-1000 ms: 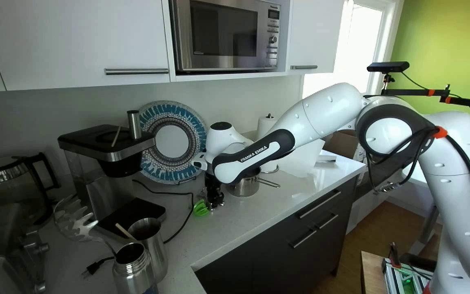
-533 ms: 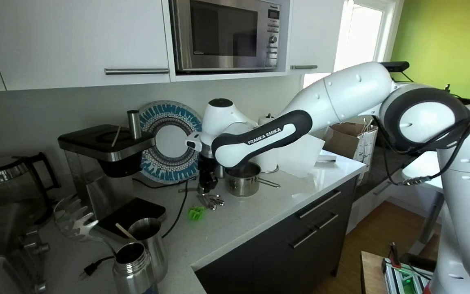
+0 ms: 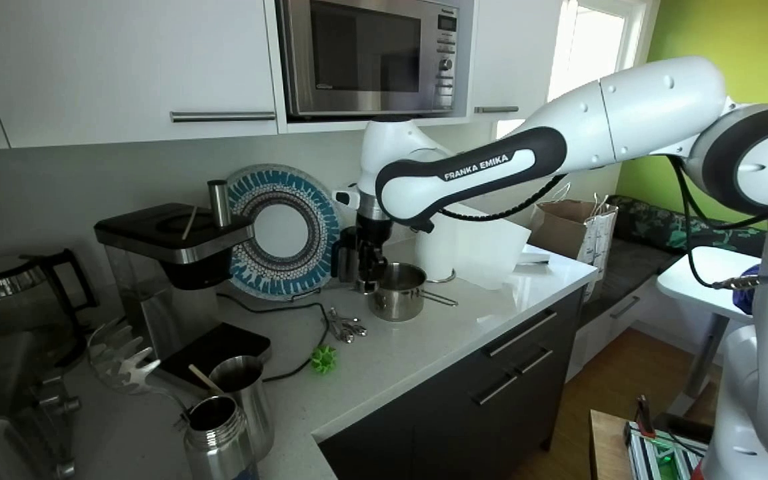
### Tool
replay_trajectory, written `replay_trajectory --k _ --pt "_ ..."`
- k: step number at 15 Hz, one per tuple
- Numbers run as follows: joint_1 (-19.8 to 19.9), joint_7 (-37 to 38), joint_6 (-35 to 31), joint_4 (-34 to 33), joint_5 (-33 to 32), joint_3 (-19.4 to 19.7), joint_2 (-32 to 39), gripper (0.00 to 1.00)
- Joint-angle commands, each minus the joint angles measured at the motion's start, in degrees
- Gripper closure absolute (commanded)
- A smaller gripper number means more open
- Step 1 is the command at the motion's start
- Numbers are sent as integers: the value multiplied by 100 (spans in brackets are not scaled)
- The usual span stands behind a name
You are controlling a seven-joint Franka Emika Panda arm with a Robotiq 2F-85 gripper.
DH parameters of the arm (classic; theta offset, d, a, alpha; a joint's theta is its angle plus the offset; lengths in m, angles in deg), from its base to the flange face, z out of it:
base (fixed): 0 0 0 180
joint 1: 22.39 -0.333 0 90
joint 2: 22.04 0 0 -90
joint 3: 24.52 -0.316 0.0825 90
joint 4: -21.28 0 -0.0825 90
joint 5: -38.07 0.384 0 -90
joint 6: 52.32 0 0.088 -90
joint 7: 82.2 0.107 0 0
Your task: Put the silver measuring cup in the pot
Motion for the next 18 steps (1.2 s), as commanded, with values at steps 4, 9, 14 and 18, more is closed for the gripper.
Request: replay_trajectory --k 4,9,14,18 --pt "204 264 1727 119 -130 282 -450 70" --pt "349 1384 727 457 -937 549 -652 70" --pt "621 2491 -856 848 -1829 924 -587 70" --pt "722 3623 -1730 1145 -2426 1103 -381 70"
